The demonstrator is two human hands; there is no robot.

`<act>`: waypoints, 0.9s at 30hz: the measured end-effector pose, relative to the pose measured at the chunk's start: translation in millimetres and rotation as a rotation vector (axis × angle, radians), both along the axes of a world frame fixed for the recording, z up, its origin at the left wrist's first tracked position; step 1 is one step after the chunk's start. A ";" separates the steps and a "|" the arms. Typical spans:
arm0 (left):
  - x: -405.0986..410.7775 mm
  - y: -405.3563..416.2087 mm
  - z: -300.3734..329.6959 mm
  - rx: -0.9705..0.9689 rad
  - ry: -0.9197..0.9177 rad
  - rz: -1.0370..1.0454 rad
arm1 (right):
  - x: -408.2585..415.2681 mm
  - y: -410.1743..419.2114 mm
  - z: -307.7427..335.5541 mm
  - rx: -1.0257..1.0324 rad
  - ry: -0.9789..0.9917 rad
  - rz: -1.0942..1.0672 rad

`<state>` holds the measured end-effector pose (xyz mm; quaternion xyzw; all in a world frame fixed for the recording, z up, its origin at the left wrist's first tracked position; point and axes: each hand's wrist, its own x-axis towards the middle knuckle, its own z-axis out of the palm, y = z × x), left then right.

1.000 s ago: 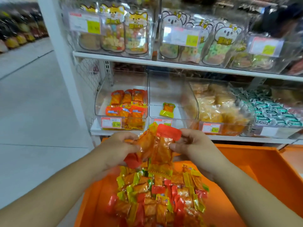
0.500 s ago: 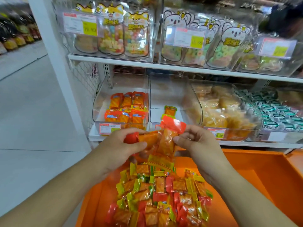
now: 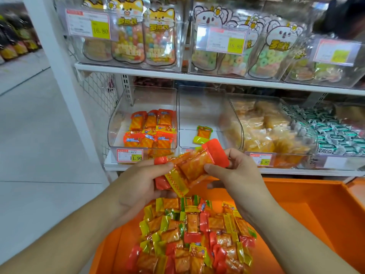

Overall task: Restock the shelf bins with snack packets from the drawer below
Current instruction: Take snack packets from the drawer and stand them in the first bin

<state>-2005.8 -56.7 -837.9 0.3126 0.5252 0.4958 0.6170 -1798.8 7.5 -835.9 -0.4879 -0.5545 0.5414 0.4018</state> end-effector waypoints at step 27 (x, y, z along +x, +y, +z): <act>9.3 -17.8 0.9 0.450 0.741 -0.041 | 2.8 -8.8 11.9 -0.297 0.448 -0.012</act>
